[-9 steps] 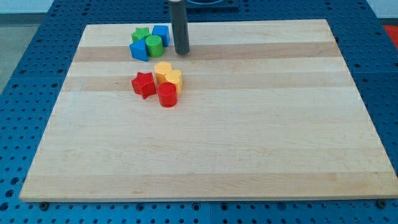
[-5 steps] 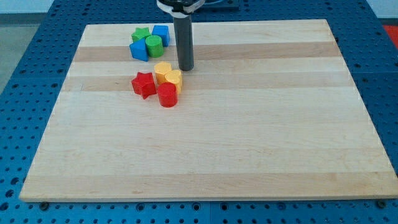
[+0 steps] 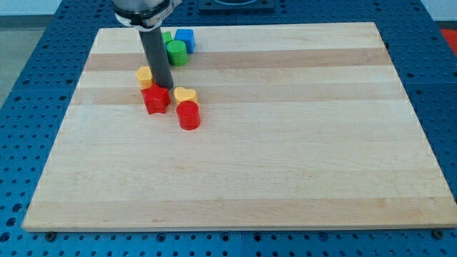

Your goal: Slide the yellow hexagon to the top left side of the board

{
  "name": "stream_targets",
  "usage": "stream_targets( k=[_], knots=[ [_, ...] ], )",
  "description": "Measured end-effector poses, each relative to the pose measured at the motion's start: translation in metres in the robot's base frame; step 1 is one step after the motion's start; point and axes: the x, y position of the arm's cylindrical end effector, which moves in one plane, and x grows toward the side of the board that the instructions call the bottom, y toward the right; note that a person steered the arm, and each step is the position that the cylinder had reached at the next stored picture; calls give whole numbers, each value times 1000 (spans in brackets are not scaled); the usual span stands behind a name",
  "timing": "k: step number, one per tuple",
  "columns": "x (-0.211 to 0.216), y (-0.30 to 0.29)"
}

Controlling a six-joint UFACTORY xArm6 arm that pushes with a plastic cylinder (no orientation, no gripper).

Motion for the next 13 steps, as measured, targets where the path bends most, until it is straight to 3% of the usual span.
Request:
stream_targets(
  k=[1,3,5,6,8,10,13],
  knots=[
    [1,-12],
    [-42,-45],
    [-13,-50],
    [-7,-83],
    [-51,-114],
    [-39,-99],
    [-98,-109]
  ],
)
